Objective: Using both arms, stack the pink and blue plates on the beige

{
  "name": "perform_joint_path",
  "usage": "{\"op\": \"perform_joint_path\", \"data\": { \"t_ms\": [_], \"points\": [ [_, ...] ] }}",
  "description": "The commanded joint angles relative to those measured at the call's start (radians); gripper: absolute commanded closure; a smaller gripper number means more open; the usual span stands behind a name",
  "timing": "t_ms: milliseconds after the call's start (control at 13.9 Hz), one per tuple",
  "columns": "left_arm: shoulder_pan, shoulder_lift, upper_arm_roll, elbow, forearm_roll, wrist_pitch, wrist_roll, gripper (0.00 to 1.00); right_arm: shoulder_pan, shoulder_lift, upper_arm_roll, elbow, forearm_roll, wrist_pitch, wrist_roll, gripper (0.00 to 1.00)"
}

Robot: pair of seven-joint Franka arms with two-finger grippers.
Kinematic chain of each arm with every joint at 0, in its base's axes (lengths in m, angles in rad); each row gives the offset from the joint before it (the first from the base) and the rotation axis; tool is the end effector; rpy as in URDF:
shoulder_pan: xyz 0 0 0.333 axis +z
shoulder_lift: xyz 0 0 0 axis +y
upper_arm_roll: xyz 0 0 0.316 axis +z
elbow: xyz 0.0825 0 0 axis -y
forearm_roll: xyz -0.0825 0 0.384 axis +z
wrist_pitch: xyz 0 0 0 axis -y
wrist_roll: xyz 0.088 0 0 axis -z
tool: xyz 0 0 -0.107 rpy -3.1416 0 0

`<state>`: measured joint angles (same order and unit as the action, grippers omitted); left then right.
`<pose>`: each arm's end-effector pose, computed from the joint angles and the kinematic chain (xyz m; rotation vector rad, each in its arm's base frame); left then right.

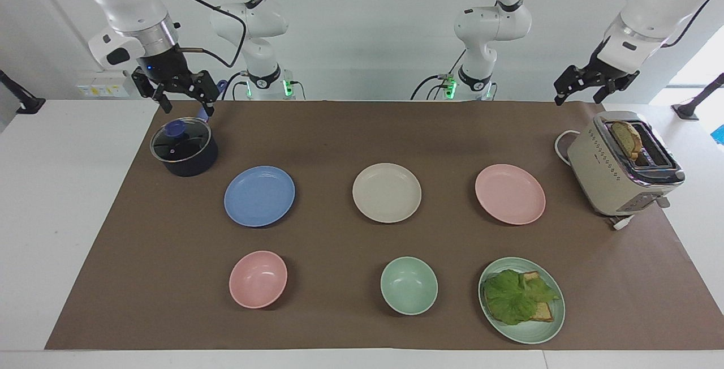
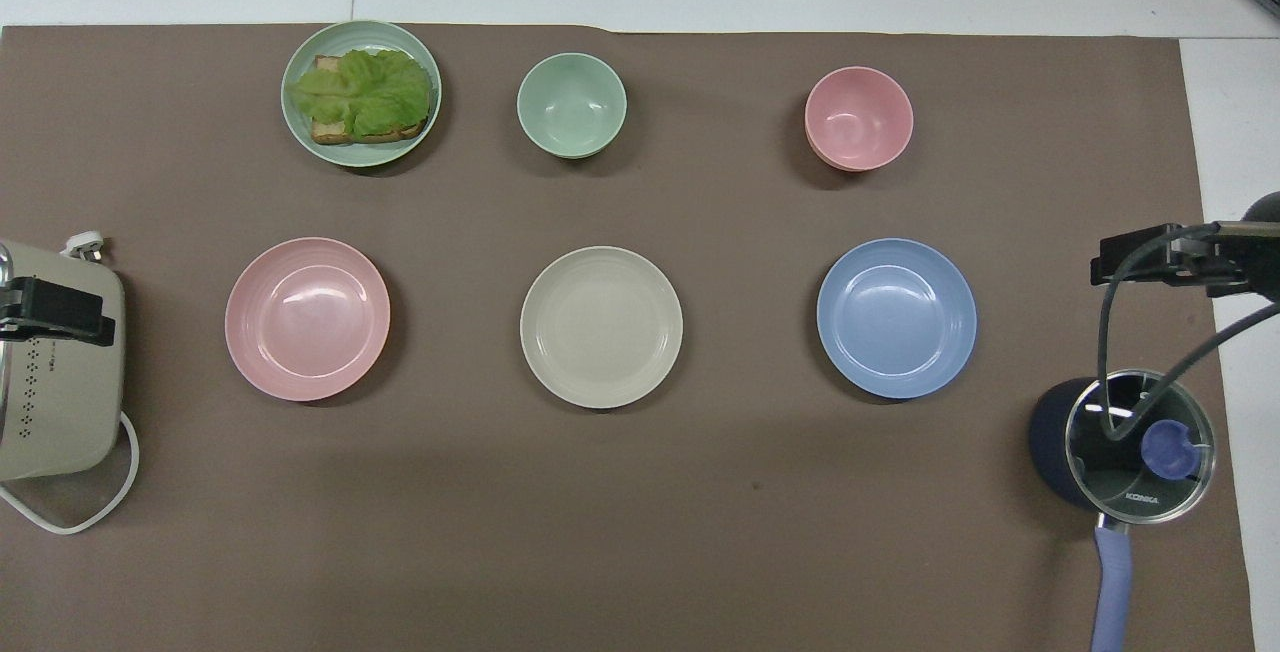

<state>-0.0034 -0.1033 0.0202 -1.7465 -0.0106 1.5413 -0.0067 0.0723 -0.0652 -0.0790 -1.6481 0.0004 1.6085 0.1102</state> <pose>0.5150 0.0080 0.5949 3.1241 0.0367 -0.1593 0.5375 -0.0050 0.6267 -3.1292 0.1830 -0.0393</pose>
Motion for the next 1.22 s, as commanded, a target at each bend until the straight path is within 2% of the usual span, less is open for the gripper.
{"op": "perform_joint_path", "data": {
  "t_ms": [0, 143, 287, 574, 1004, 1147],
  "points": [
    [0.02, -0.024, -0.002, -0.195, 0.009, 0.194, 0.001, 0.0, -0.009, 0.005, 0.001, 0.01, 0.021, -0.004, -0.024, 0.0],
    [0.04, 0.003, -0.002, -0.28, 0.009, 0.32, 0.002, 0.0, -0.009, 0.005, 0.001, 0.01, 0.021, -0.004, -0.024, 0.0],
    [0.042, 0.046, -0.002, -0.312, 0.009, 0.399, 0.002, 0.0, -0.009, 0.005, 0.001, 0.01, 0.021, -0.004, -0.024, 0.0],
    [0.042, 0.206, -0.002, -0.346, 0.009, 0.581, 0.002, 0.0, -0.009, 0.005, 0.001, 0.01, 0.021, -0.004, -0.024, 0.0],
    [0.059, 0.293, -0.002, -0.369, 0.009, 0.689, 0.004, 0.0, -0.009, 0.005, 0.001, 0.01, 0.021, -0.002, -0.024, 0.0],
    [0.057, 0.295, -0.002, -0.375, 0.009, 0.694, 0.001, 0.0, -0.009, 0.005, 0.001, 0.01, 0.021, -0.002, -0.024, 0.0]
  ]
}}
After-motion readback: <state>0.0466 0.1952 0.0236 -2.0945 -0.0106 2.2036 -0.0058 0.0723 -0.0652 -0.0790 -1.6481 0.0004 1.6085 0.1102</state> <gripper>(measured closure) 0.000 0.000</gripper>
